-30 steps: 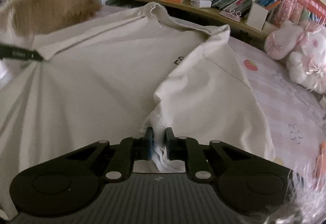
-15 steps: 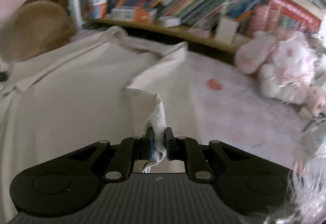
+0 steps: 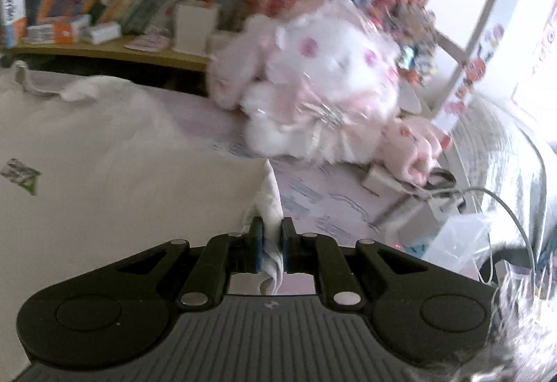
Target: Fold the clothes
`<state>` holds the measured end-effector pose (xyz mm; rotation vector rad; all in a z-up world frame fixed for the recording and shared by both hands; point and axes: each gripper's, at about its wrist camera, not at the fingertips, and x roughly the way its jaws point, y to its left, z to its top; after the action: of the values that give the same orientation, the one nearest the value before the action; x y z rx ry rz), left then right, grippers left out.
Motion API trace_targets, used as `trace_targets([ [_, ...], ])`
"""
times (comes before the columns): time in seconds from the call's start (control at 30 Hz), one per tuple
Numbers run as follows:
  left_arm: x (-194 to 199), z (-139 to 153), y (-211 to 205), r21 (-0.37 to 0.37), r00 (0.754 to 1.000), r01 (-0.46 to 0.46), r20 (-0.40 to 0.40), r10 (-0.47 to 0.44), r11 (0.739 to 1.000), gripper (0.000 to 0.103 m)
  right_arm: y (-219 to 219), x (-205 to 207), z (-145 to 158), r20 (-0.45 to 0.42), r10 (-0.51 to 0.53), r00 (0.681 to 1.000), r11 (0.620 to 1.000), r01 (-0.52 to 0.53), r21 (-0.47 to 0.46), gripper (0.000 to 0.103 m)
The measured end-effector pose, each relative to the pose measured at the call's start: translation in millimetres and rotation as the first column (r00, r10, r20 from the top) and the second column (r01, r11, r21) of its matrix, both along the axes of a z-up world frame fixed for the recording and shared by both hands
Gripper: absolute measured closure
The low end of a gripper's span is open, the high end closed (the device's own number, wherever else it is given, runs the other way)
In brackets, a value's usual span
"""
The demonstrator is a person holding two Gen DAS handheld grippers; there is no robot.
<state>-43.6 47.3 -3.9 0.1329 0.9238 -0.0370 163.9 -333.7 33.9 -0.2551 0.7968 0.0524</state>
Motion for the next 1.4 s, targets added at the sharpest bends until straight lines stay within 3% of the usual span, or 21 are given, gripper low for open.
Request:
trace_targets([
  [0.3, 2.3, -1.6, 0.9, -0.051, 0.998, -0.061, -0.015, 0.06, 0.997, 0.043, -14.1, 19.9, -19.4, -0.041, -0.031, 0.999, 0.999, 0.03, -0.03, 0.094],
  [0.77, 0.3, -2.5, -25.9, -0.082, 0.999, 0.024, -0.027, -0.026, 0.996, 0.035, -16.2, 49.0, -39.2, -0.055, -0.066, 0.996, 0.988, 0.058, -0.142, 0.093],
  [0.8, 0.2, -2.0, -27.1, -0.083, 0.999, 0.032, -0.032, -0.034, 0.996, 0.035, -15.5, 47.8, -37.9, -0.053, -0.059, 0.997, 0.989, 0.051, -0.138, 0.091],
  [0.87, -2.3, 1.5, -26.6, -0.086, 0.999, 0.042, -0.031, -0.045, 0.995, 0.035, -15.7, 44.1, -32.9, -0.047, -0.047, 0.998, 0.992, 0.041, -0.116, 0.07],
  [0.9, -4.9, 4.5, -24.9, -0.09, 0.999, 0.045, -0.021, -0.047, 0.995, 0.035, -16.3, 39.7, -28.3, -0.036, -0.047, 0.998, 0.994, 0.043, -0.096, 0.068],
  [1.03, -13.5, 18.2, -8.4, -0.114, 0.999, 0.035, 0.018, -0.034, 0.993, 0.035, -13.7, 2.9, -2.7, 0.01, -0.041, 0.999, 0.999, 0.041, 0.01, 0.067],
  [1.2, -26.2, 28.7, 20.3, -0.083, 0.999, 0.011, 0.047, -0.007, 0.996, 0.035, 12.0, -80.2, 20.8, 0.009, 0.053, 0.999, 0.992, -0.054, 0.114, 0.064],
  [1.4, -29.9, 25.3, 53.9, -0.047, 0.999, 0.001, 0.044, 0.001, 0.999, 0.035, 42.6, -185.6, 10.9, -0.107, 0.134, 0.985, 0.983, -0.119, 0.138, 0.057],
])
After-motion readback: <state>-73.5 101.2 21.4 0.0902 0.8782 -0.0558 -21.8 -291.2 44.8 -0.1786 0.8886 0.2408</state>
